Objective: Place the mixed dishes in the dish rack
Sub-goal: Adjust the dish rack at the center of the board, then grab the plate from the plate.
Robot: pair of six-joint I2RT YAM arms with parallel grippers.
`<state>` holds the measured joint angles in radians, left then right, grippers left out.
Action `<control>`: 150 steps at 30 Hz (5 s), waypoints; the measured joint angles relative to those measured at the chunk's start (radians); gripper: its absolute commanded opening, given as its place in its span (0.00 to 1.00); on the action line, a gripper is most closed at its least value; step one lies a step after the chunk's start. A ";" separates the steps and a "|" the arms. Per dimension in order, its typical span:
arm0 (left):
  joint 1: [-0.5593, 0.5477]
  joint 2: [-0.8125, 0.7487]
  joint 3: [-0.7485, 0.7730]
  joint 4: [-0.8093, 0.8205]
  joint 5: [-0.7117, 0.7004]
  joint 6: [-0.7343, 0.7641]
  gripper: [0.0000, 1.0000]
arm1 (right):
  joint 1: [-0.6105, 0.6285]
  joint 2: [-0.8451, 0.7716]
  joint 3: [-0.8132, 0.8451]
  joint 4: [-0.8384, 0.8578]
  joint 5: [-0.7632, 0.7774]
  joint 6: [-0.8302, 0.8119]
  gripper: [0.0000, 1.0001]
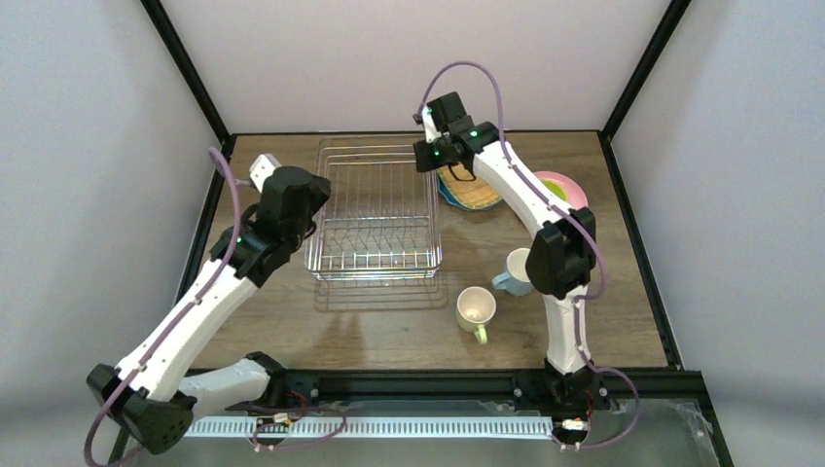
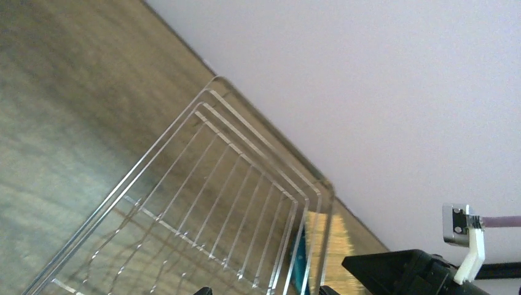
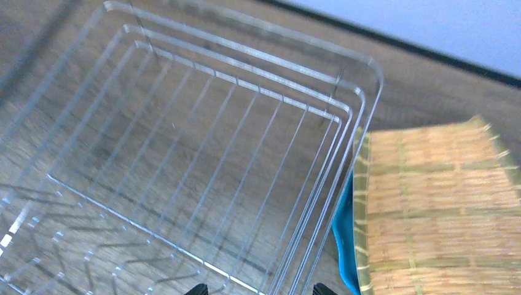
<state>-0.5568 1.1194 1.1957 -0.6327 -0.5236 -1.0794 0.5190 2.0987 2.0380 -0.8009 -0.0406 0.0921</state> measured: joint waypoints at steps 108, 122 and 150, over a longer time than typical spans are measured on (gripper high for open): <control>0.023 0.508 0.312 0.119 0.379 0.399 1.00 | -0.490 0.286 -0.031 0.121 -0.283 0.197 0.31; 0.023 0.508 0.307 0.113 0.394 0.400 1.00 | -0.481 0.254 -0.039 0.090 -0.252 0.200 0.05; 0.023 0.459 0.240 0.108 0.447 0.363 1.00 | -0.478 0.106 -0.129 0.072 -0.168 0.202 0.01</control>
<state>-0.5343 1.5780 1.4361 -0.5251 -0.0769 -0.7166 0.0406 2.2047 1.9087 -0.7292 -0.2089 0.2943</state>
